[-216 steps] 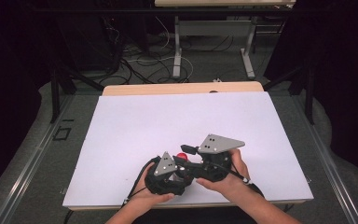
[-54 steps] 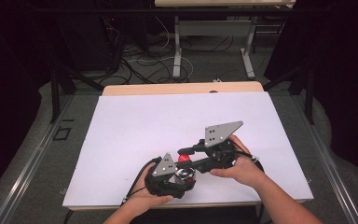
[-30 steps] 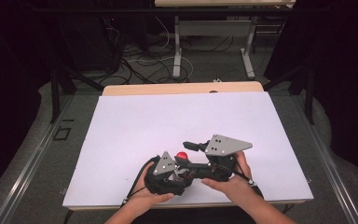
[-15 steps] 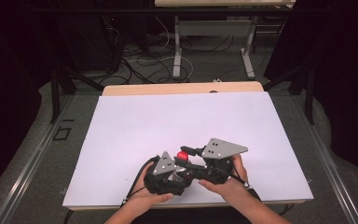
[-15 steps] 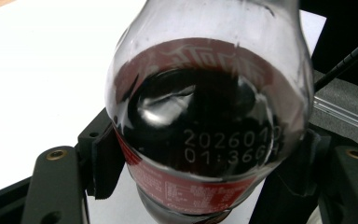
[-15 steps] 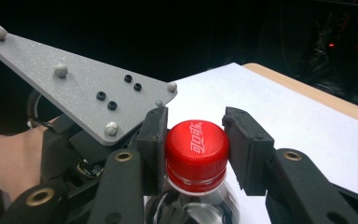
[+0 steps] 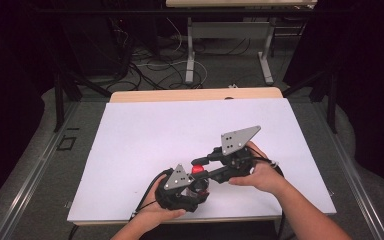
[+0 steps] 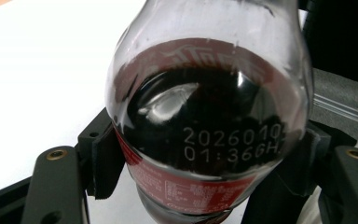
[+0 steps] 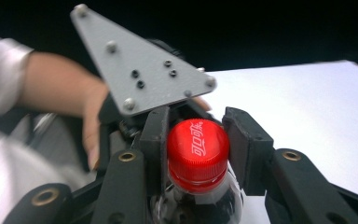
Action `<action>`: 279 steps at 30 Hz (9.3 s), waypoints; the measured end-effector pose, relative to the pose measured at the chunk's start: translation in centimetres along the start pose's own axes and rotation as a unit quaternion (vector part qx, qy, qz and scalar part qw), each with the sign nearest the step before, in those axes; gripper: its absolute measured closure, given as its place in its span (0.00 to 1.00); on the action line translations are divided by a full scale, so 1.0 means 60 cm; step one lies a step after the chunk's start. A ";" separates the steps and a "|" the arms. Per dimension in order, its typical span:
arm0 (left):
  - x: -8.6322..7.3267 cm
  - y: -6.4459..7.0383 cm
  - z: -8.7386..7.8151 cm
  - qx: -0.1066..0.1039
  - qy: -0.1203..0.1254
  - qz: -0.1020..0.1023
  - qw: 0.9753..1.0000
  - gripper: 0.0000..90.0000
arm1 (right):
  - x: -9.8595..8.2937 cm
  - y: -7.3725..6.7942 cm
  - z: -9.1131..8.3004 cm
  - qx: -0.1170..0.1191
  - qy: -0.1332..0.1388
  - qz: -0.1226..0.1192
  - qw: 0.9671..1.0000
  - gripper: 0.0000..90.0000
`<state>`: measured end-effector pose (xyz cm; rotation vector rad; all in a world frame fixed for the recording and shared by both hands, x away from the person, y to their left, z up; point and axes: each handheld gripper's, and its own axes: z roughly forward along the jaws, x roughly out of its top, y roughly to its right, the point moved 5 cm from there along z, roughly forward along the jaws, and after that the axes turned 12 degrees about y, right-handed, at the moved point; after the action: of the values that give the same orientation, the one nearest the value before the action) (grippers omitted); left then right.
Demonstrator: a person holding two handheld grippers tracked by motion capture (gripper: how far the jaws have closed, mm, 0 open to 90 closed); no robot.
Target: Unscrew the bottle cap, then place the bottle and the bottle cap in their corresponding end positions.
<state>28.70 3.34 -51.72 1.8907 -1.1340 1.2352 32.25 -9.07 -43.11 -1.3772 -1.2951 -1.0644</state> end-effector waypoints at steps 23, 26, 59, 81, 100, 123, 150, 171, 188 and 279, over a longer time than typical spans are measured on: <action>0.002 -0.013 -0.001 0.031 0.007 -0.020 0.999 0.32 | 0.028 -0.031 0.000 -0.184 0.053 0.030 0.981 0.56; 0.003 -0.013 0.000 0.036 0.007 -0.021 0.999 0.32 | 0.024 -0.042 0.007 -0.229 0.056 0.041 0.971 0.57; 0.002 0.000 -0.002 -0.020 0.006 -0.007 1.000 0.32 | 0.003 -0.001 -0.002 0.005 -0.006 -0.003 1.000 0.69; 0.003 -0.012 0.000 0.043 0.006 -0.018 0.999 0.32 | 0.017 -0.036 0.016 -0.263 0.052 0.029 0.963 0.54; 0.001 -0.010 -0.002 0.034 0.006 -0.016 0.999 0.32 | 0.002 -0.026 0.011 -0.159 0.032 0.040 0.986 0.68; 0.003 -0.004 -0.001 0.003 0.002 -0.009 1.000 0.32 | 0.029 0.002 -0.016 -0.015 0.015 0.005 1.000 0.69; 0.053 -0.114 0.029 0.077 0.042 -0.045 0.995 0.32 | -0.034 0.039 -0.059 -0.158 -0.001 0.025 0.987 0.68; 0.086 -0.179 0.090 0.105 0.042 -0.056 0.992 0.32 | -0.094 0.053 -0.078 -0.219 -0.009 0.049 0.974 0.68; 0.080 -0.252 0.157 0.157 0.035 -0.071 0.984 0.32 | -0.120 0.067 -0.082 -0.248 -0.003 0.059 0.967 0.68; -0.058 -0.258 -0.099 0.209 0.055 -0.187 0.958 0.04 | -0.211 0.119 -0.160 -0.439 0.002 0.154 0.885 0.17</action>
<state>39.41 16.38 -53.17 2.1795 -0.4440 1.4103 38.58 -20.92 -54.20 -2.1464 -0.5201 -1.4942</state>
